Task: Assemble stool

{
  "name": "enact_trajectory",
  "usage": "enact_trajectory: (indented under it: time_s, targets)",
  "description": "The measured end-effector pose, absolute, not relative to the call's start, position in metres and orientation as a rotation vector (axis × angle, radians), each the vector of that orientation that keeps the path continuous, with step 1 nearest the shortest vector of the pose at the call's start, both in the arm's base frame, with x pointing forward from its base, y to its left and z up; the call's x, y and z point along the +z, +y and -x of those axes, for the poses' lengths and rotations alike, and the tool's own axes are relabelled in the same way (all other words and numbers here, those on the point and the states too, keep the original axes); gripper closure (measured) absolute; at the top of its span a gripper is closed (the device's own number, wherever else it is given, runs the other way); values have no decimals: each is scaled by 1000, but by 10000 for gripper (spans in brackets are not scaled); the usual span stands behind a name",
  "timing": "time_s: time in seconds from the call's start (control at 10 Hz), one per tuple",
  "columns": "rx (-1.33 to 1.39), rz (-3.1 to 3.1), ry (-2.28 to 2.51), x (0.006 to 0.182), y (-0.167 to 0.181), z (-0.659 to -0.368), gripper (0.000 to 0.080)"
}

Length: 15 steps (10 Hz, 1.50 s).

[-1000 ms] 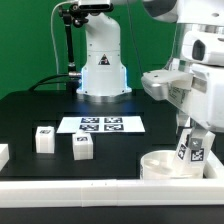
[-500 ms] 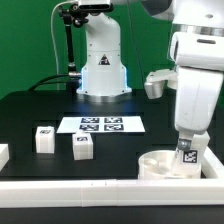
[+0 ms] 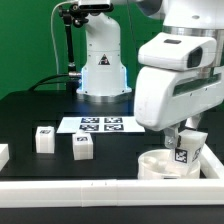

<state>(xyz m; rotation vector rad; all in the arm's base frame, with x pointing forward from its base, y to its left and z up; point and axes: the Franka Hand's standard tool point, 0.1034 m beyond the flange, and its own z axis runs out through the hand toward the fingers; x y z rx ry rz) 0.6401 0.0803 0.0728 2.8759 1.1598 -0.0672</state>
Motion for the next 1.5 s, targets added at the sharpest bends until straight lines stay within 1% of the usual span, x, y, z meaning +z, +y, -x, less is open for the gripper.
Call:
enact_trajectory:
  time_s: [0.8, 1.3, 1.5]
  targets:
    - [-69, -3093, 386, 73, 80, -639, 456]
    - [35, -3150, -417, 72, 79, -644, 456]
    - [40, -3109, -633, 72, 78, -644, 456]
